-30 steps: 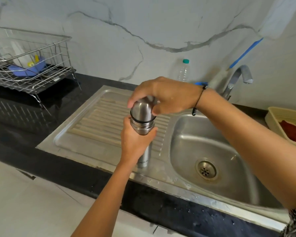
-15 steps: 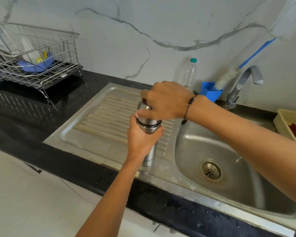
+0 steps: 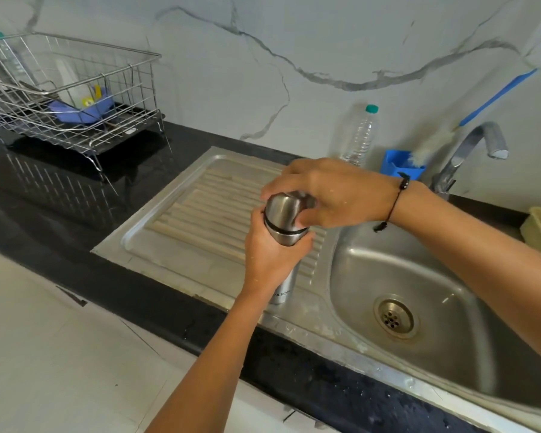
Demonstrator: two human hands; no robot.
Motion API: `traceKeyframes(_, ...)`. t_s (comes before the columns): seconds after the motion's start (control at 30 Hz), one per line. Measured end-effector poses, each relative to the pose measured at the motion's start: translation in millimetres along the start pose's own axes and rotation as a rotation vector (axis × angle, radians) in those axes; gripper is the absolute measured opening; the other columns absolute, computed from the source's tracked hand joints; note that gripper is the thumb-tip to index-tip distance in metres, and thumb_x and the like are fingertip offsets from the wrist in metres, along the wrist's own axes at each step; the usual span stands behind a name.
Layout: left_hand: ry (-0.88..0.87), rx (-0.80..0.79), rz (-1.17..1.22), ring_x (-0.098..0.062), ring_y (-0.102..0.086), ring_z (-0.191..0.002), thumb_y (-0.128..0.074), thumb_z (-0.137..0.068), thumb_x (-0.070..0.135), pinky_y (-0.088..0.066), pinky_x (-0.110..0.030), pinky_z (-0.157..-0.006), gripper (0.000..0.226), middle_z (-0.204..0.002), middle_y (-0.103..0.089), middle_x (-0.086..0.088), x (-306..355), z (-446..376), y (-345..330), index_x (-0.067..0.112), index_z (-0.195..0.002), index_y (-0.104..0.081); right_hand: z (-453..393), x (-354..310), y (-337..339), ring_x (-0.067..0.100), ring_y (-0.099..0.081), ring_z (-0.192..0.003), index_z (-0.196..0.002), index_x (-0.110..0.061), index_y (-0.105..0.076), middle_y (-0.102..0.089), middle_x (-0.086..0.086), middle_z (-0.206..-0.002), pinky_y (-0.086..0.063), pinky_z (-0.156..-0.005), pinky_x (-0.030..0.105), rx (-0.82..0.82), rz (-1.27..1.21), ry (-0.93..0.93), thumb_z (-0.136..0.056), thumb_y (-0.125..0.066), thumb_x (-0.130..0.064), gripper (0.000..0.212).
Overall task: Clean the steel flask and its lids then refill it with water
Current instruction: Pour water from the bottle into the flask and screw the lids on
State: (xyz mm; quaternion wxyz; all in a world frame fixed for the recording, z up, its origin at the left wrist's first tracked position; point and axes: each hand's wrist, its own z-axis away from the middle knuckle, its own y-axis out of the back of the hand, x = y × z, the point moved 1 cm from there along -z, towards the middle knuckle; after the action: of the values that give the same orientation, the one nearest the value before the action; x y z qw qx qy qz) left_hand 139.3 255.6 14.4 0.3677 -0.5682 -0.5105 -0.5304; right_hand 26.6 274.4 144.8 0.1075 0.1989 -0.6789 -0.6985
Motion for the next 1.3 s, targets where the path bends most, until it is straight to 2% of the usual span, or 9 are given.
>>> traceKeyframes(0.13,-0.011,-0.004,-0.008,-0.001,-0.065,-0.08,-0.085,-0.065,0.017,-0.051,-0.013,-0.065,0.051,-0.089,-0.065,0.014,-3,-1,0,0.019,-0.105,-0.053,-7,-16,-6,0.027,-0.052,-0.073,-0.101,-0.012,-0.048,-0.052,0.006,-0.08,-0.039,-0.057,0.035,0.07,0.366,-0.213,-0.081,-0.04,-0.07,0.062)
traceKeyframes(0.3,-0.004,-0.014,-0.006,0.003,-0.062,-0.078,-0.085,-0.065,0.016,-0.049,-0.014,-0.063,0.058,-0.09,-0.063,0.01,1,0,0,0.021,-0.108,-0.047,-10,-23,9,0.015,-0.039,-0.055,-0.067,-0.012,-0.05,-0.043,0.0,-0.061,-0.025,-0.051,0.026,0.126,0.427,-0.405,-0.081,-0.013,-0.074,0.074)
traceKeyframes(0.47,0.016,-0.011,-0.008,-0.003,-0.064,-0.08,-0.086,-0.064,0.019,-0.054,-0.022,-0.067,0.061,-0.093,-0.064,0.009,0,0,2,0.02,-0.112,-0.047,4,-7,20,0.012,-0.053,-0.104,-0.133,-0.036,-0.045,-0.058,-0.004,-0.122,-0.041,-0.086,0.024,-0.09,-0.147,-0.146,-0.09,-0.055,-0.036,0.044)
traceKeyframes(0.57,0.014,-0.007,-0.019,-0.003,-0.064,-0.08,-0.085,-0.064,0.02,-0.054,-0.021,-0.066,0.06,-0.092,-0.064,0.008,1,0,2,0.021,-0.11,-0.047,2,-9,5,0.019,-0.058,-0.088,-0.123,-0.028,-0.053,-0.062,-0.001,-0.087,-0.047,-0.075,0.033,0.046,0.046,-0.157,-0.09,-0.047,-0.049,0.04)
traceKeyframes(0.7,0.024,-0.018,-0.021,-0.004,-0.063,-0.079,-0.085,-0.064,0.02,-0.052,-0.02,-0.065,0.059,-0.091,-0.063,0.007,1,0,2,0.021,-0.11,-0.047,6,-10,-6,0.024,-0.051,-0.069,-0.087,-0.012,-0.058,-0.043,-0.001,-0.061,-0.033,-0.056,0.03,0.234,0.364,-0.402,-0.072,-0.004,-0.073,0.083)
traceKeyframes(0.9,0.023,-0.008,-0.019,-0.005,-0.064,-0.081,-0.085,-0.065,0.021,-0.054,-0.022,-0.067,0.059,-0.092,-0.064,0.007,2,1,3,0.023,-0.11,-0.047,11,11,3,0.02,-0.044,-0.123,-0.14,-0.037,-0.036,-0.046,0.006,-0.135,-0.041,-0.099,0.034,0.054,-0.11,0.036,-0.089,-0.055,-0.039,0.054)
traceKeyframes(1.07,0.0,-0.003,-0.052,-0.007,-0.065,-0.075,-0.084,-0.065,0.02,-0.055,-0.028,-0.061,0.055,-0.085,-0.066,0.003,-1,-1,1,0.021,-0.104,-0.046,0,-4,-33,0.027,-0.054,-0.056,-0.118,-0.023,-0.055,-0.057,0.011,-0.088,-0.035,-0.042,0.027,0.302,0.324,-0.105,-0.08,-0.034,-0.062,0.058)
traceKeyframes(1.17,0.007,-0.024,-0.069,-0.01,-0.066,-0.074,-0.087,-0.062,0.017,-0.056,-0.033,-0.061,0.057,-0.08,-0.065,0.003,-3,-3,1,0.016,-0.104,-0.048,-13,-22,-41,0.018,-0.02,-0.035,-0.088,-0.018,-0.063,-0.051,0.006,-0.057,-0.007,-0.043,0.015,0.4,0.602,-0.245,-0.077,-0.032,-0.064,0.056)
traceKeyframes(1.3,-0.012,-0.041,-0.065,-0.009,-0.066,-0.08,-0.085,-0.065,0.017,-0.052,-0.019,-0.059,0.054,-0.084,-0.066,0.007,-1,-3,2,0.026,-0.105,-0.05,-16,-32,-33,0.017,-0.024,-0.043,-0.107,-0.018,-0.051,-0.039,0.0,-0.06,-0.016,-0.043,0.024,0.266,0.644,-0.367,-0.085,-0.022,-0.072,0.065)
